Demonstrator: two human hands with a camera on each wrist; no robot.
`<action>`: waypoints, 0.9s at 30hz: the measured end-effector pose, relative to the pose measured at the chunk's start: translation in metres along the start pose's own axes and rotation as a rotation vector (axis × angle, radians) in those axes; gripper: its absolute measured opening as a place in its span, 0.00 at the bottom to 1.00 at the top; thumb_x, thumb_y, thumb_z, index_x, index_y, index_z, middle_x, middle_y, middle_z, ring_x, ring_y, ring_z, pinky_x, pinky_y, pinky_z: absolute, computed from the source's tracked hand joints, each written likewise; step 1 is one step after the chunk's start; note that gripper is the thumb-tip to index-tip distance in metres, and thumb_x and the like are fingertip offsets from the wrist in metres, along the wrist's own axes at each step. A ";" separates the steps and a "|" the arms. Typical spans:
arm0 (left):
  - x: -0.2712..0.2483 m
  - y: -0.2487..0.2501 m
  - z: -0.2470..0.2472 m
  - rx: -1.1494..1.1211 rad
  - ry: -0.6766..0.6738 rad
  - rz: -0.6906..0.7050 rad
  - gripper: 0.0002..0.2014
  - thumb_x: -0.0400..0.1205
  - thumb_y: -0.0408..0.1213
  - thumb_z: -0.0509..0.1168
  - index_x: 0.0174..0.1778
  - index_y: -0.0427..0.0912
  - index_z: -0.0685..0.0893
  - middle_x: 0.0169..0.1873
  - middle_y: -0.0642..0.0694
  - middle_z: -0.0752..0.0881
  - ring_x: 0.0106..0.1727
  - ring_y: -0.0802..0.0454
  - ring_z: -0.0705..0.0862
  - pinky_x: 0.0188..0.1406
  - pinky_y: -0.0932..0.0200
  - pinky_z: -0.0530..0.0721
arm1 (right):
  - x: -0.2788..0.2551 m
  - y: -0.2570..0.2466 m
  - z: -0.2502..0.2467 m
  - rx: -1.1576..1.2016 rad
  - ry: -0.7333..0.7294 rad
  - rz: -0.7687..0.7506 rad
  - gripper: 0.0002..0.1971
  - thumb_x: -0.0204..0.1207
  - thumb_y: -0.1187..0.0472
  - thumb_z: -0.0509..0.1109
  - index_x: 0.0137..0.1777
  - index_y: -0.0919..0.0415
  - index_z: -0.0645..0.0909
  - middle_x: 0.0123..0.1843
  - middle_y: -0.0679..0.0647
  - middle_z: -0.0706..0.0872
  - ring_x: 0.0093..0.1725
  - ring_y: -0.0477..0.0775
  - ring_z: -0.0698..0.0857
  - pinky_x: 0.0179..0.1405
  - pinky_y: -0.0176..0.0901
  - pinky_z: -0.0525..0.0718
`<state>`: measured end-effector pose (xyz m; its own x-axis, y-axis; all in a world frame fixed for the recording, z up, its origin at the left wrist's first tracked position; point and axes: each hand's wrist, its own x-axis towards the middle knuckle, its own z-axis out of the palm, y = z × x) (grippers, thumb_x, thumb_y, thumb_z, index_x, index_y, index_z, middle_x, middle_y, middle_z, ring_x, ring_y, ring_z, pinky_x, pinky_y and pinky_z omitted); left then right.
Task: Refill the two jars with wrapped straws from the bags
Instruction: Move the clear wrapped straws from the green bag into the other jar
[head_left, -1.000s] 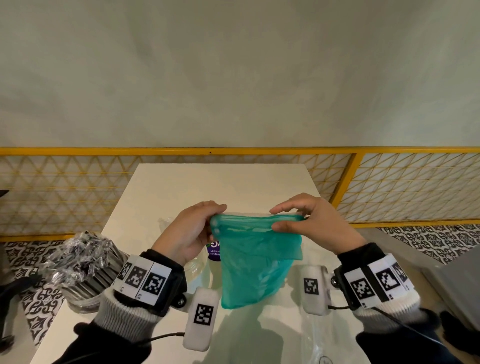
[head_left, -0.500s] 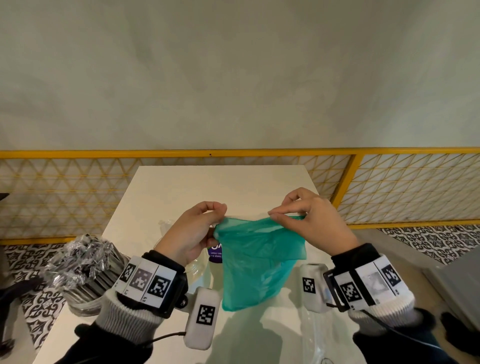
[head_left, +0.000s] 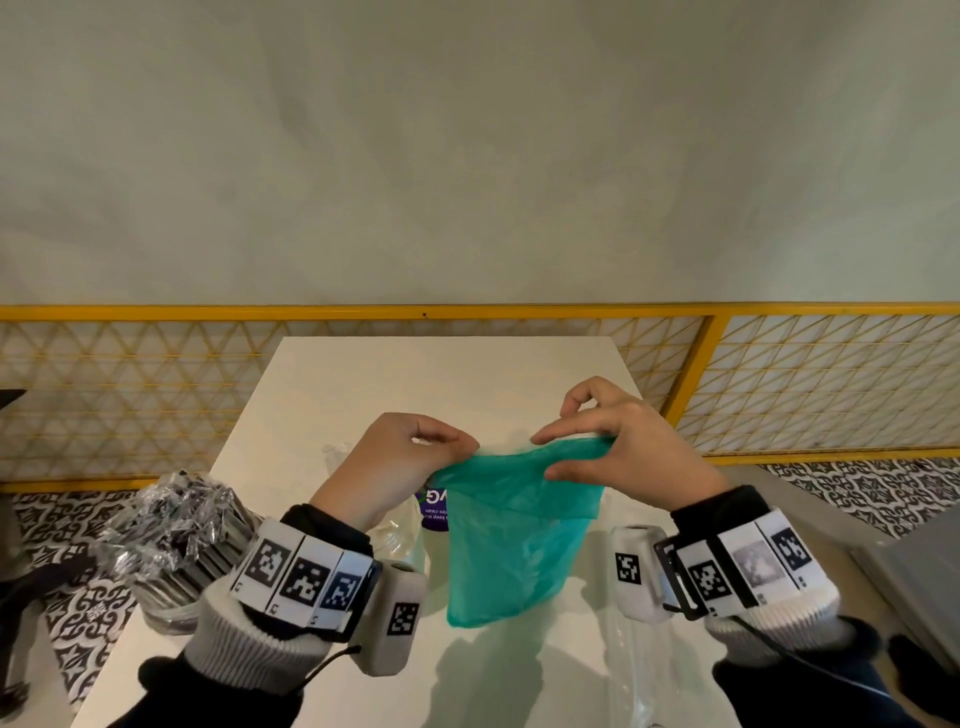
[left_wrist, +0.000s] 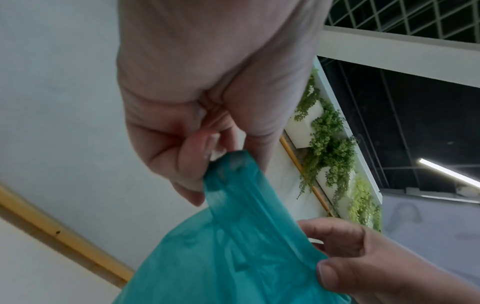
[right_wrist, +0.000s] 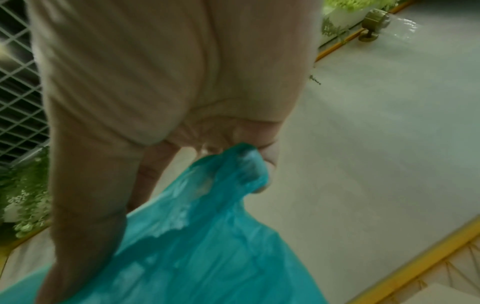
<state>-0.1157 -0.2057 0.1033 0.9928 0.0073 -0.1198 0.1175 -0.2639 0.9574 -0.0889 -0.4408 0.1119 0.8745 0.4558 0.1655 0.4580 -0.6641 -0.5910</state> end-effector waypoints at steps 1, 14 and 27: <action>0.000 0.000 0.000 0.045 -0.001 0.018 0.05 0.75 0.36 0.73 0.42 0.39 0.92 0.31 0.52 0.88 0.25 0.68 0.81 0.21 0.77 0.72 | 0.000 0.000 0.000 0.011 -0.012 0.006 0.15 0.64 0.52 0.81 0.49 0.36 0.87 0.52 0.40 0.75 0.48 0.32 0.75 0.42 0.23 0.69; -0.004 0.001 0.003 0.298 0.101 0.283 0.02 0.75 0.43 0.72 0.39 0.57 0.89 0.46 0.49 0.80 0.47 0.59 0.80 0.47 0.64 0.77 | -0.002 0.009 -0.008 0.364 -0.005 0.172 0.20 0.62 0.58 0.82 0.53 0.42 0.83 0.50 0.48 0.79 0.36 0.47 0.74 0.39 0.31 0.77; -0.004 -0.001 0.014 0.441 0.303 0.357 0.09 0.78 0.48 0.68 0.45 0.49 0.90 0.43 0.51 0.79 0.38 0.59 0.79 0.35 0.73 0.70 | 0.009 0.016 0.012 -0.102 0.311 0.095 0.07 0.73 0.52 0.73 0.47 0.51 0.90 0.45 0.47 0.85 0.49 0.46 0.79 0.50 0.40 0.76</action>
<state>-0.1206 -0.2187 0.0994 0.9393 0.1006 0.3279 -0.1788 -0.6720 0.7186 -0.0754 -0.4397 0.0943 0.9136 0.1972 0.3556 0.3721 -0.7580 -0.5357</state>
